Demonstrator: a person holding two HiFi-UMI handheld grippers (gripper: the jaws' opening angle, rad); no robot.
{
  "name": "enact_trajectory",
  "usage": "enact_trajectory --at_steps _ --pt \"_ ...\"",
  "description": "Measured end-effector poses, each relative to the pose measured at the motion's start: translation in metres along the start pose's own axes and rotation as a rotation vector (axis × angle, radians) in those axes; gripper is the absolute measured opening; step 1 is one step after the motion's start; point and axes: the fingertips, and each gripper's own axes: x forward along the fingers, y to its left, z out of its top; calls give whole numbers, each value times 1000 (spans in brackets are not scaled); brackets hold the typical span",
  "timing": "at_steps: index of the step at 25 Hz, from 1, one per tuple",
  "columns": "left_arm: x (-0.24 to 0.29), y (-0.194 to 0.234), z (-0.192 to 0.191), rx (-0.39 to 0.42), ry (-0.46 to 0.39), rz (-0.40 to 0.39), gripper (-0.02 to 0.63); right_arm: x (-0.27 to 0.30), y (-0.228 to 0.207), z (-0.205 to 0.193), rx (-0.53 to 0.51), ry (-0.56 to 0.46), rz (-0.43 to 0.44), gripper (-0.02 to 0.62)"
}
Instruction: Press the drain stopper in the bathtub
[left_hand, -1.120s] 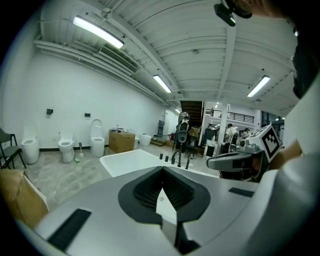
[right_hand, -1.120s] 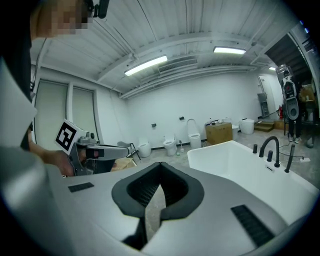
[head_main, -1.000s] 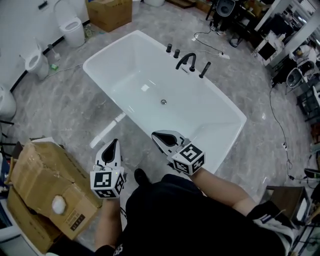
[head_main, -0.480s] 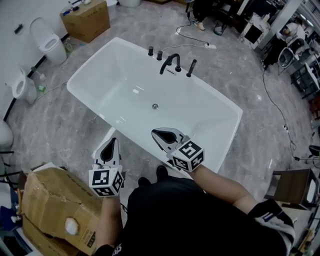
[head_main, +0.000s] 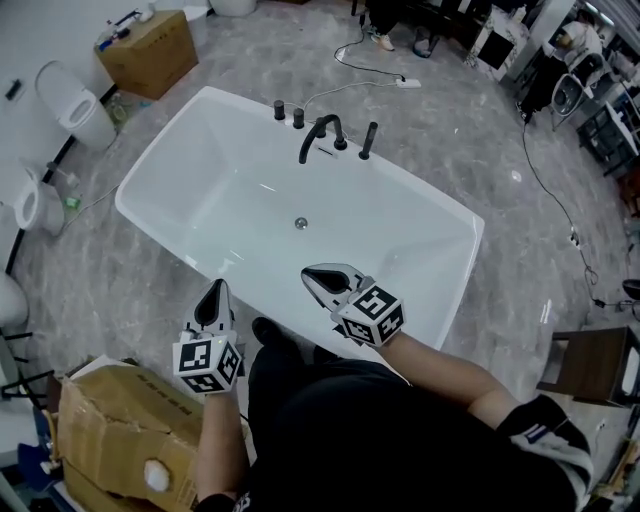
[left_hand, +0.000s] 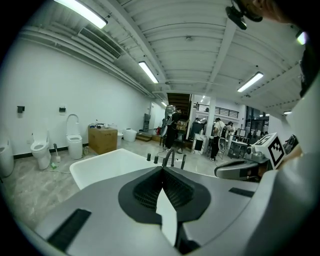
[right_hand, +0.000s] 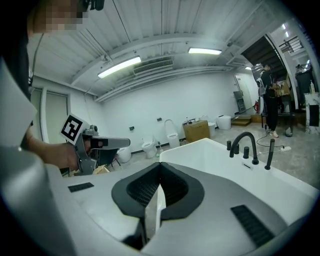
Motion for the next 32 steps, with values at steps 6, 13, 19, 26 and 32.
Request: enact_trajectory --at_steps 6,13,19,26,32 --pt "55 40 3 -19 35 -19 9 53 -36 11 21 30 -30 14" --pt "135 91 -16 -38 106 -92 9 134 -81 2 54 110 -94 14" --pt "203 133 -55 -74 163 -109 9 202 -125 -29 79 188 -104 14" --pt "269 162 -125 -61 256 -149 9 273 -170 -88 94 239 -118 14" --pt "322 171 -181 -68 330 -167 9 307 -212 -149 120 279 -135 14"
